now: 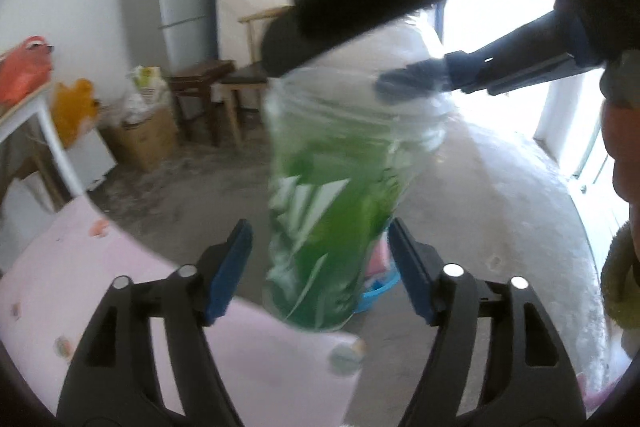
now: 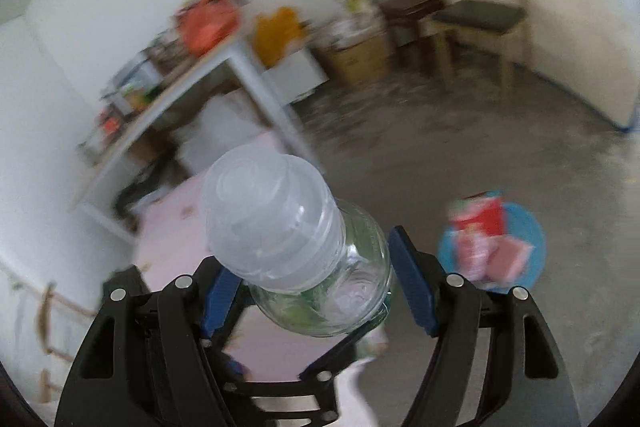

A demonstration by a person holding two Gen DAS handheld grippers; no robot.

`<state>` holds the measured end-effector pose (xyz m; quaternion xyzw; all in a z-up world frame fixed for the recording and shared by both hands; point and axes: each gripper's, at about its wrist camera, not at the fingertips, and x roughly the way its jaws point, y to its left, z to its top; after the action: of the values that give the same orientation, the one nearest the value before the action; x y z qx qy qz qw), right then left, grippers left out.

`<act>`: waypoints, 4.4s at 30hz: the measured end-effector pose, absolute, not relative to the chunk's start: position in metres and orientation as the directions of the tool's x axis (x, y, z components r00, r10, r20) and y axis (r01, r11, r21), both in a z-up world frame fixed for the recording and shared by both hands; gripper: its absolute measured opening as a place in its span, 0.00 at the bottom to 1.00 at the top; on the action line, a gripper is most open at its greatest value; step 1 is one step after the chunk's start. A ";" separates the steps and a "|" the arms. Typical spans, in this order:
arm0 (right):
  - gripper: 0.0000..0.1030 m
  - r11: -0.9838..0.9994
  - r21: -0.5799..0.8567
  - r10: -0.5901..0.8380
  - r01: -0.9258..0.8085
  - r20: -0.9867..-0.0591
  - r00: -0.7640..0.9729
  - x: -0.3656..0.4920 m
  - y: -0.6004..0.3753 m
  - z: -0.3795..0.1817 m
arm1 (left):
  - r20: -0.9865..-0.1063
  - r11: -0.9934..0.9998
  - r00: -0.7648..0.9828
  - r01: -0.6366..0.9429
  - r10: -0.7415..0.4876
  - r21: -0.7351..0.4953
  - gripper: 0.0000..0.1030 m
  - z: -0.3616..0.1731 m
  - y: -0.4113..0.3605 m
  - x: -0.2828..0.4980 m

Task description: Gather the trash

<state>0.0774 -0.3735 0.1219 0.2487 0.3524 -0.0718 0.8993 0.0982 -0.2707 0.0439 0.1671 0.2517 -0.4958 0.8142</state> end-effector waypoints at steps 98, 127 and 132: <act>0.94 0.807 -0.018 -0.448 0.591 -0.672 0.590 -0.046 -0.306 0.037 | -0.712 0.968 0.665 0.238 -0.224 -0.082 0.92 0.041 -0.118 0.037; 0.94 0.846 -0.100 -0.430 0.523 -0.708 0.560 -0.031 -0.295 0.026 | -0.724 0.977 0.669 0.208 -0.170 -0.038 0.92 0.040 -0.113 0.041; 0.94 0.847 -0.106 -0.426 0.520 -0.720 0.548 -0.028 -0.299 0.021 | -0.731 0.976 0.661 0.218 -0.168 -0.028 0.92 0.036 -0.119 0.044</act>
<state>-0.0282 -0.2994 0.0205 0.0599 0.3916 -0.2696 0.8777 0.0443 -0.1194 0.0362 0.0310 0.3980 -0.1060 0.9107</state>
